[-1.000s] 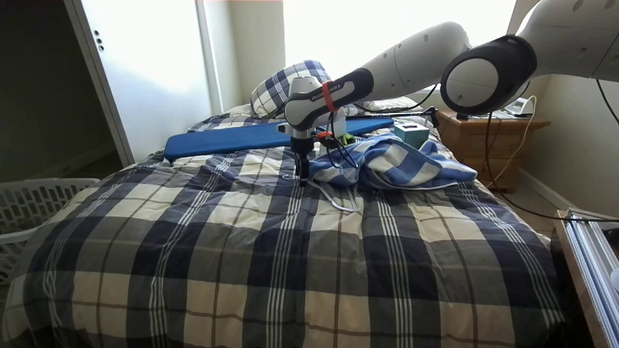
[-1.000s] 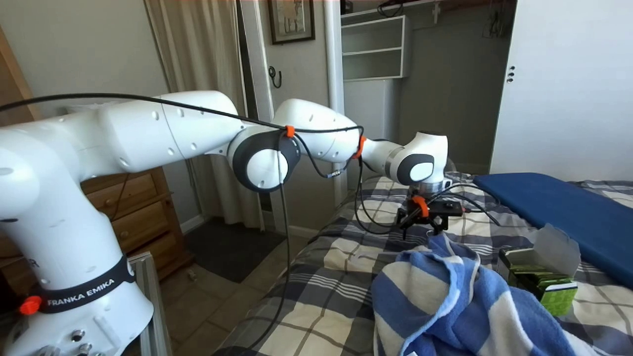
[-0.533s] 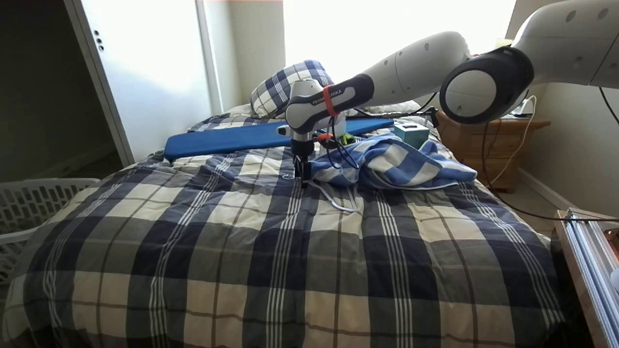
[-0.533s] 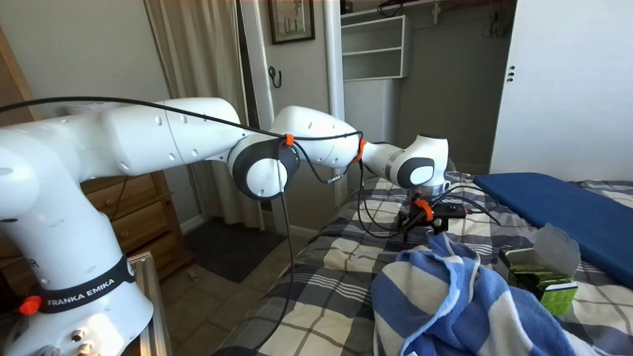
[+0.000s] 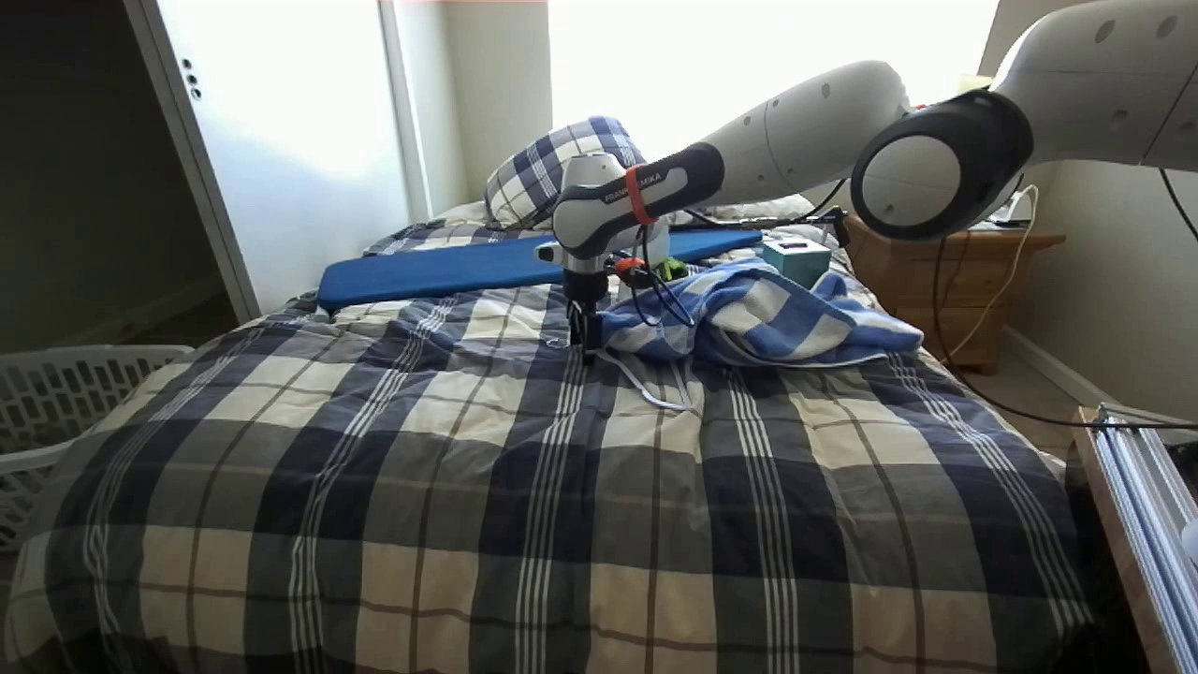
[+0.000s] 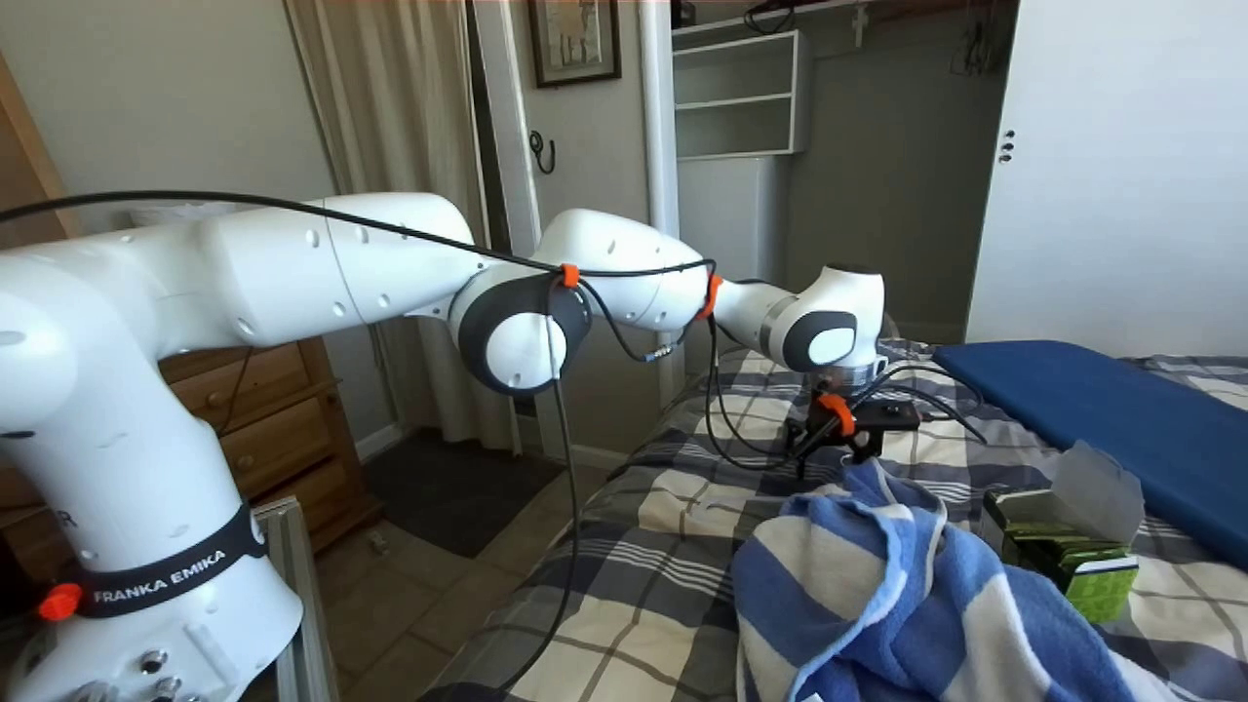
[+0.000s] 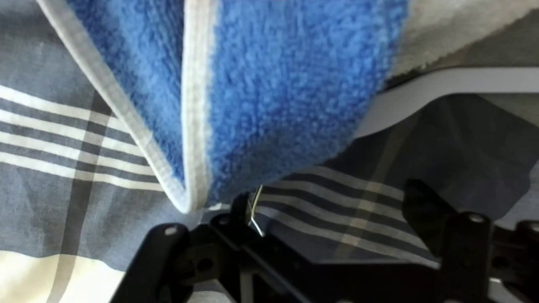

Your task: Move the hanger to the right.

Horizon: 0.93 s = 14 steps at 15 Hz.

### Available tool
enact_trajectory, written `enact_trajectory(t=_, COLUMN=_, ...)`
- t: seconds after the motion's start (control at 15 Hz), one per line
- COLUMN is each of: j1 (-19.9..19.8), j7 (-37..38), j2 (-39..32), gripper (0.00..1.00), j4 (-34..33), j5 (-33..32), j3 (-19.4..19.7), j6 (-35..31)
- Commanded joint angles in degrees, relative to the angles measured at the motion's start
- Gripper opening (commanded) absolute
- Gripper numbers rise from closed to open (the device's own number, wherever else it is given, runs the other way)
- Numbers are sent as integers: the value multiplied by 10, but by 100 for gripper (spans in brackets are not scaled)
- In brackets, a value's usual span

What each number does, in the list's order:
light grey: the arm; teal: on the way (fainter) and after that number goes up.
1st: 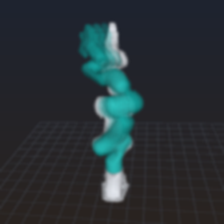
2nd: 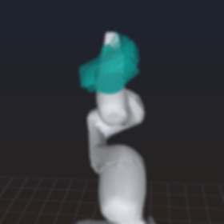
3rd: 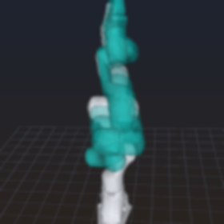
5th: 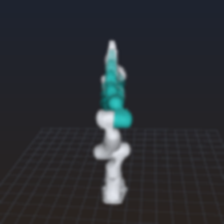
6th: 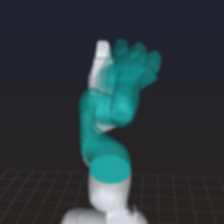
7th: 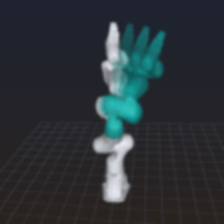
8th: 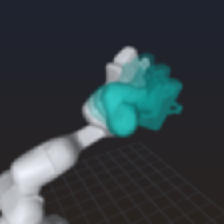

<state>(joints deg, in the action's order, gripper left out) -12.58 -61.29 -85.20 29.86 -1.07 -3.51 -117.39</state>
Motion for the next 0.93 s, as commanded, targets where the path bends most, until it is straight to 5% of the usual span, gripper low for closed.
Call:
enact_trajectory(t=0.0, j1=-5, j7=-2, j2=0, gripper=85, j4=4, j5=19, j3=-9, j6=-1)
enact_trajectory(t=0.4, j1=-8, j7=44, j2=0, gripper=98, j4=5, j5=33, j3=-5, j6=-20)
enact_trajectory(t=0.87, j1=-10, j7=100, j2=0, gripper=76, j4=14, j5=33, j3=-6, j6=-29)
